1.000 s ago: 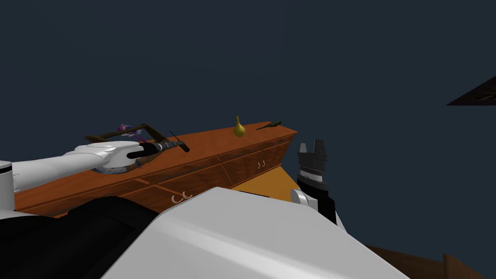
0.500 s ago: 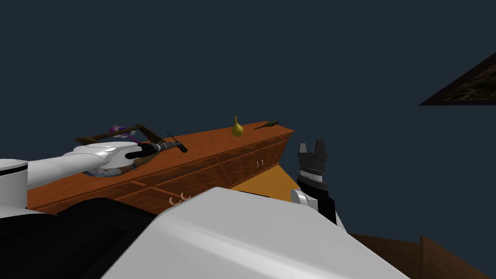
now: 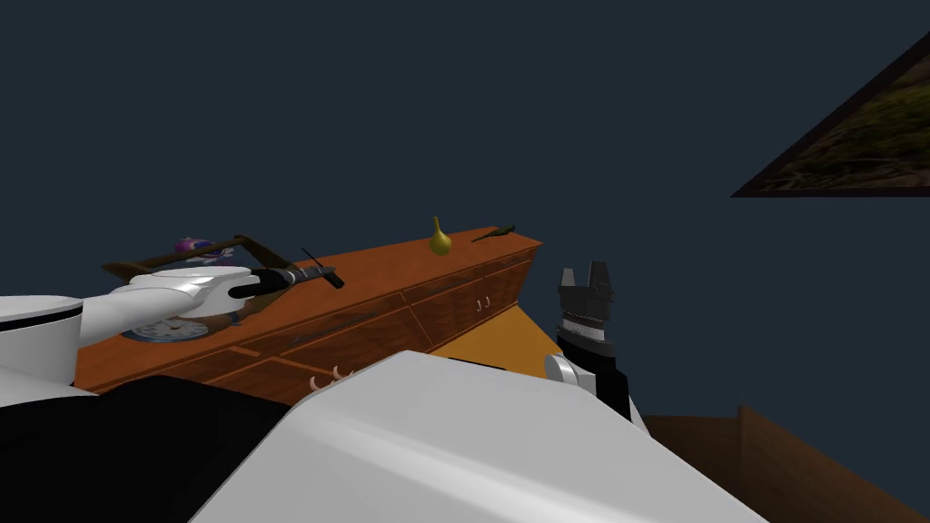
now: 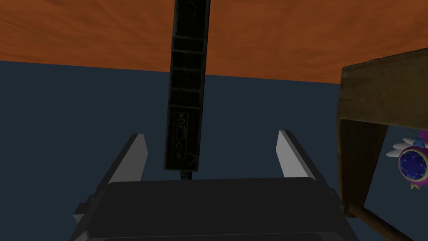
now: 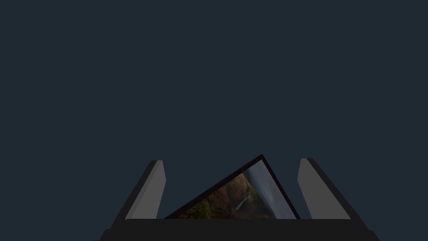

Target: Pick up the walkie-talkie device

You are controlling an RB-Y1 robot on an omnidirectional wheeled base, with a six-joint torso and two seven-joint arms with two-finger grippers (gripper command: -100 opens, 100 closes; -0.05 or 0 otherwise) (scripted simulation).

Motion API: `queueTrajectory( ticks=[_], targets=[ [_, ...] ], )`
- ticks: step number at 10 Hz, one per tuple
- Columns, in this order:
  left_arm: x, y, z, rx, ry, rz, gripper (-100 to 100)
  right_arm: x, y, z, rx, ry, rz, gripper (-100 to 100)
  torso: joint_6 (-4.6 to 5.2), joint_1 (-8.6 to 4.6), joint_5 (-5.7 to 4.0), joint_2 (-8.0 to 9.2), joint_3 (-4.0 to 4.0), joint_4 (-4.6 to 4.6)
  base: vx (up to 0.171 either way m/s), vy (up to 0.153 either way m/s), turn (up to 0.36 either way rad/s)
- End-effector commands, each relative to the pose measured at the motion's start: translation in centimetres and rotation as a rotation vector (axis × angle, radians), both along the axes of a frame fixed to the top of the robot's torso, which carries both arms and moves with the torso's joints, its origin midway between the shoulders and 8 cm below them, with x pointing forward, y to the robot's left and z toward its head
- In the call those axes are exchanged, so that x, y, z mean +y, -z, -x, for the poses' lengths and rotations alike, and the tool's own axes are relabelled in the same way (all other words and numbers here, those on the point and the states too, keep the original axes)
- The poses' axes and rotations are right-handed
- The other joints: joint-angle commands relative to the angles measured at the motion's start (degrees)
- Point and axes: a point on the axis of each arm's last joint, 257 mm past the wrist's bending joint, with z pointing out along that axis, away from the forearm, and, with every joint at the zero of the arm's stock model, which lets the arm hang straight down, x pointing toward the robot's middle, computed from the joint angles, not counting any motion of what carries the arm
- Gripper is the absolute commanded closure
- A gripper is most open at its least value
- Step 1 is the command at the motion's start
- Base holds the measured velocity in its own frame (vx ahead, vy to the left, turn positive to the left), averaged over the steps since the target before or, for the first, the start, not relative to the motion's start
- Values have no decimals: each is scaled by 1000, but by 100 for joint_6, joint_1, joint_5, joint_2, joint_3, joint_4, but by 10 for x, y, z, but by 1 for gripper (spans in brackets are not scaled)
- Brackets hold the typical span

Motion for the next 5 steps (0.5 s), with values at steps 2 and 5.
queueTrajectory(
  ticks=[2,5],
  targets=[
    [6,-6,-2,-8,-8,-10,-100,0,0,0,0,0,0,0,-3,1,0,1,1,1,-46,-10,-89],
    [18,-13,3,-12,-31,-23,-100,0,0,0,0,0,0,0,3,3,1,-8,-5,-2,-36,-9,-114]
  ],
)
